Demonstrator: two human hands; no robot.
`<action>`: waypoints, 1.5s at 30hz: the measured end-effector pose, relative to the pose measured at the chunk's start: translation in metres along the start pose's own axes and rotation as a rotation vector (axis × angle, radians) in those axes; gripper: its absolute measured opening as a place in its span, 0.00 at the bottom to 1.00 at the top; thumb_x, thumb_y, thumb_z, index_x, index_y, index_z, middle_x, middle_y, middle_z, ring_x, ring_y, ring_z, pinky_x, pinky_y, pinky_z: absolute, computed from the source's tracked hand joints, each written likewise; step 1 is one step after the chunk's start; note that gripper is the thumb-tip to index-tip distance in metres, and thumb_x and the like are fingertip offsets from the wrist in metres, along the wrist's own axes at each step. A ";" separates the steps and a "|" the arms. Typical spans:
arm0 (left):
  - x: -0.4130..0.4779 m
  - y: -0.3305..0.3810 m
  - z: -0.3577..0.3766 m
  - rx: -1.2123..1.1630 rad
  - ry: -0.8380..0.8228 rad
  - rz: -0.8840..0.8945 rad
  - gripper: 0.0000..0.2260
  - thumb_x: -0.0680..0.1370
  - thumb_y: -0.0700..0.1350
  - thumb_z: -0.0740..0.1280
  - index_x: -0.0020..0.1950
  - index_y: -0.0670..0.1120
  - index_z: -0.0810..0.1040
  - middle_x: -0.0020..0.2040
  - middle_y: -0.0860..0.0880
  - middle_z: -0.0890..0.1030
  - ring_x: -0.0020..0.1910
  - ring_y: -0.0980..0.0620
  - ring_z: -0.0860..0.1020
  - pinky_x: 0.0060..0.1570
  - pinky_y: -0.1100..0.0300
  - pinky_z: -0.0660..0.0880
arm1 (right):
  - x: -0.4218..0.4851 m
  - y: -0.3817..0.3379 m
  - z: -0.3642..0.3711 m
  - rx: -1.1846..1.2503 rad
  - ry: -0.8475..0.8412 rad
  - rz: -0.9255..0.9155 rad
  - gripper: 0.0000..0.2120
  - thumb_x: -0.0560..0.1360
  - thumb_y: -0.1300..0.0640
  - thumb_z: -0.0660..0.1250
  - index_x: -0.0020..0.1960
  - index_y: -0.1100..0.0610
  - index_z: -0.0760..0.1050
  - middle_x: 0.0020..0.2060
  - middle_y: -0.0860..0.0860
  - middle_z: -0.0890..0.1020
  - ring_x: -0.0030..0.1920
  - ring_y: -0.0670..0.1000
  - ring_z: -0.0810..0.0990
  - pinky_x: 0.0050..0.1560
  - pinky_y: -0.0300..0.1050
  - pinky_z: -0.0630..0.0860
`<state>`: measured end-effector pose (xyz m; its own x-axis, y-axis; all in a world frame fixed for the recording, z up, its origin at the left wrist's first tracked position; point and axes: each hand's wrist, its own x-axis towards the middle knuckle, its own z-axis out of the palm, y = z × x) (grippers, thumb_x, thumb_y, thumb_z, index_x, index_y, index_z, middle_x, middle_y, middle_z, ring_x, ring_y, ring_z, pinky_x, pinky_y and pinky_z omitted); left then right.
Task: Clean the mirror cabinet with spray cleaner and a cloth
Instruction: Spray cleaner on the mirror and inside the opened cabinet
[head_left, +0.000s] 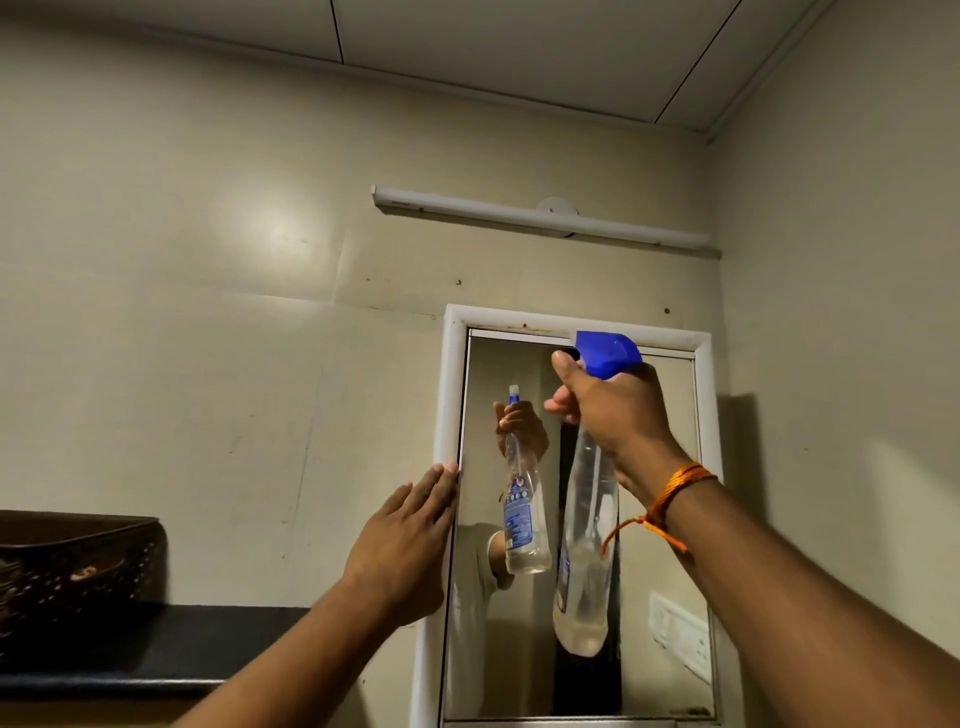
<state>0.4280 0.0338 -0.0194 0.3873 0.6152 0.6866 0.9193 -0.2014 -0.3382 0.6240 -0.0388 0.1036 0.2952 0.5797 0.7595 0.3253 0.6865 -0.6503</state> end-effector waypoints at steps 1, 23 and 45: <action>0.000 0.000 -0.001 -0.003 -0.003 0.000 0.40 0.76 0.46 0.61 0.72 0.49 0.30 0.76 0.47 0.32 0.75 0.47 0.31 0.74 0.52 0.37 | -0.002 0.001 -0.001 -0.003 -0.003 0.008 0.17 0.76 0.44 0.67 0.40 0.58 0.79 0.37 0.55 0.85 0.43 0.56 0.85 0.54 0.54 0.80; -0.004 0.008 -0.013 -0.055 -0.055 0.000 0.43 0.75 0.49 0.64 0.70 0.50 0.29 0.77 0.46 0.33 0.76 0.48 0.32 0.77 0.48 0.46 | -0.030 -0.021 0.020 0.102 -0.184 -0.030 0.17 0.77 0.50 0.67 0.51 0.65 0.79 0.33 0.52 0.82 0.28 0.41 0.81 0.29 0.29 0.74; -0.005 0.012 -0.013 -0.046 -0.044 -0.035 0.40 0.76 0.49 0.61 0.71 0.49 0.31 0.77 0.47 0.32 0.75 0.47 0.31 0.76 0.51 0.40 | -0.008 -0.001 -0.040 0.059 -0.030 -0.125 0.37 0.75 0.59 0.71 0.77 0.48 0.55 0.52 0.53 0.83 0.51 0.51 0.83 0.50 0.42 0.79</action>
<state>0.4379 0.0186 -0.0180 0.3527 0.6552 0.6681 0.9347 -0.2136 -0.2840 0.6571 -0.0614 0.0975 0.2282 0.5002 0.8353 0.3043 0.7783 -0.5492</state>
